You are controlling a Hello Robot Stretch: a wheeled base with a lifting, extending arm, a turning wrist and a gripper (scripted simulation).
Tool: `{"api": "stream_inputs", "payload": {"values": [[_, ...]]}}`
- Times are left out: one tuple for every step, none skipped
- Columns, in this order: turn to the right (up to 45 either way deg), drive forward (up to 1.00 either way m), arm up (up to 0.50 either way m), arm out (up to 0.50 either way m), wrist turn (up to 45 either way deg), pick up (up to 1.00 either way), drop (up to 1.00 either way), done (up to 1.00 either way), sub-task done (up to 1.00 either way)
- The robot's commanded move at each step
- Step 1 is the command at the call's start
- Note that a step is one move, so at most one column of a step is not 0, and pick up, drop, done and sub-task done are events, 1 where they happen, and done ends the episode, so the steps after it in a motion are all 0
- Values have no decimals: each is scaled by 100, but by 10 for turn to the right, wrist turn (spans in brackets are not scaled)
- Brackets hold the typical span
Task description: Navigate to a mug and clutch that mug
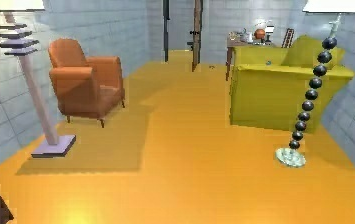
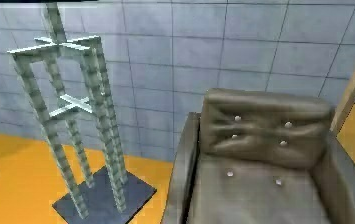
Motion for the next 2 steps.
{"api": "stream_inputs", "payload": {"values": [[0, 100, 0, 0, 0, 0, 0, 0, 0], [0, 100, 0, 0, 0, 0, 0, 0, 0]]}}
